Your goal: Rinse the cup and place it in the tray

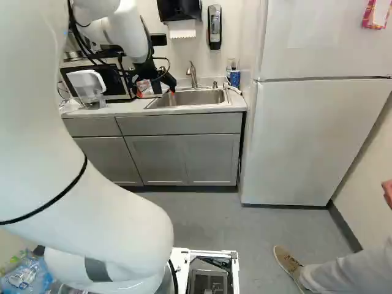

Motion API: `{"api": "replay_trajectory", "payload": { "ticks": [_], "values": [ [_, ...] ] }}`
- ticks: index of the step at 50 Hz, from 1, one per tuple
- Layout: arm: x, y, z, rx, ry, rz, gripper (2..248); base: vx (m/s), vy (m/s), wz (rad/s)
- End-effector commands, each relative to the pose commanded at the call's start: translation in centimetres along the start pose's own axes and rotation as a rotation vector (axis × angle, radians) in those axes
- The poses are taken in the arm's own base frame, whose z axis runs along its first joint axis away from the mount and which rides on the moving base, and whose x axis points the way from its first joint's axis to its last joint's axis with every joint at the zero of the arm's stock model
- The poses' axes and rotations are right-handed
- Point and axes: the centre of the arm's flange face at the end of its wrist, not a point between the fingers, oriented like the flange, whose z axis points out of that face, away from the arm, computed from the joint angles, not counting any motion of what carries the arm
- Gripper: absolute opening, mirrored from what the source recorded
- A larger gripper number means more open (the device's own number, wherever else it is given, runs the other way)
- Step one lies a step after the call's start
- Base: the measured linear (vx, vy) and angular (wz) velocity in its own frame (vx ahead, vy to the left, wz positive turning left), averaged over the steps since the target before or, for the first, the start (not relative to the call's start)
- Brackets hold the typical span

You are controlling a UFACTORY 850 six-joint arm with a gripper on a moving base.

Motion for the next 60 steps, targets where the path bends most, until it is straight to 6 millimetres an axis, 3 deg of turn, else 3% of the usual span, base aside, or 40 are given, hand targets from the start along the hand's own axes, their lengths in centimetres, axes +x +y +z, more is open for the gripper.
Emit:
{"api": "replay_trajectory", "payload": {
  "ticks": [31, 60],
  "values": [
    [-2.0, 0.7, 1.9, -0.017, 0.046, 0.011, 247, 0.000, 0.000, 0.000],
    [-6.1, 1.8, 4.9, -0.045, 0.130, 0.028, 247, 0.000, 0.000, 0.000]
  ]
}}
